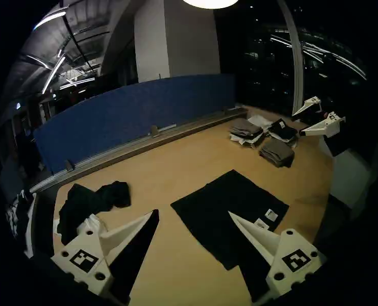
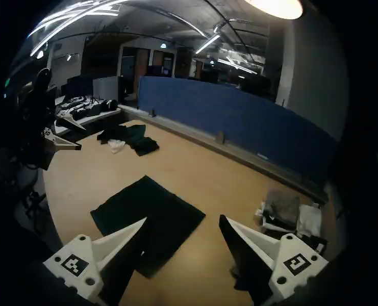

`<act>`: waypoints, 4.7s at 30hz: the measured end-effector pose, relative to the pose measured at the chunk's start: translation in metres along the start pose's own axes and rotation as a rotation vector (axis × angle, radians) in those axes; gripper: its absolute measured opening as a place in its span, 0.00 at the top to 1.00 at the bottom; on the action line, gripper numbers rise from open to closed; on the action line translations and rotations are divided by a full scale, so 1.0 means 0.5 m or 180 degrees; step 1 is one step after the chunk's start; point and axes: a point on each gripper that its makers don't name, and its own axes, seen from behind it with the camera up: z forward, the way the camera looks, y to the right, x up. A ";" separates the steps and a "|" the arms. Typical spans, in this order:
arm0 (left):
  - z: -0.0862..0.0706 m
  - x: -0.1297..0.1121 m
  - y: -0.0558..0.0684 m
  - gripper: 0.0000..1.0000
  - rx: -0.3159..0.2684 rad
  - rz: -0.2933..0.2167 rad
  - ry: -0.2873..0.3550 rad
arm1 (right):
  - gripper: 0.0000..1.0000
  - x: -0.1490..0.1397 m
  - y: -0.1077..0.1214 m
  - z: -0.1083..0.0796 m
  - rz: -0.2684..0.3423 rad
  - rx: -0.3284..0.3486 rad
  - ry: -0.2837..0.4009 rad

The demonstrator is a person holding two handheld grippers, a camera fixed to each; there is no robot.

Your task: Fold towel

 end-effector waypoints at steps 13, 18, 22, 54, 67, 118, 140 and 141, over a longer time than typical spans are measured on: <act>0.027 -0.107 0.066 0.10 -0.0237 0.0079 -0.0274 | 0.00 -0.081 -0.040 0.036 -0.0013 0.0110 -0.0178; 0.043 -0.168 0.093 0.10 -0.0314 0.0091 -0.0397 | 0.00 -0.123 -0.064 0.061 -0.0028 0.0177 -0.0176; 0.060 -0.222 0.117 0.10 -0.0376 0.0113 -0.0512 | 0.00 -0.165 -0.086 0.086 0.0019 0.0231 -0.0224; 0.150 -0.410 0.202 0.11 -0.0574 0.0217 -0.0973 | 0.05 -0.398 -0.166 0.185 0.0150 0.0363 -0.0629; 0.149 -0.433 0.221 0.34 -0.0639 0.0250 -0.1112 | 0.33 -0.446 -0.186 0.188 0.0141 0.0404 -0.0811; 0.143 -0.412 0.223 0.87 -0.0649 0.0132 -0.1175 | 0.90 -0.472 -0.184 0.170 0.0236 0.0428 -0.1043; 0.076 -0.263 0.194 0.87 -0.0466 -0.0251 -0.0939 | 0.90 -0.301 -0.148 0.077 0.0353 0.0340 -0.0705; 0.072 -0.257 0.193 0.87 -0.0459 -0.0275 -0.0935 | 0.90 -0.295 -0.147 0.073 0.0357 0.0338 -0.0694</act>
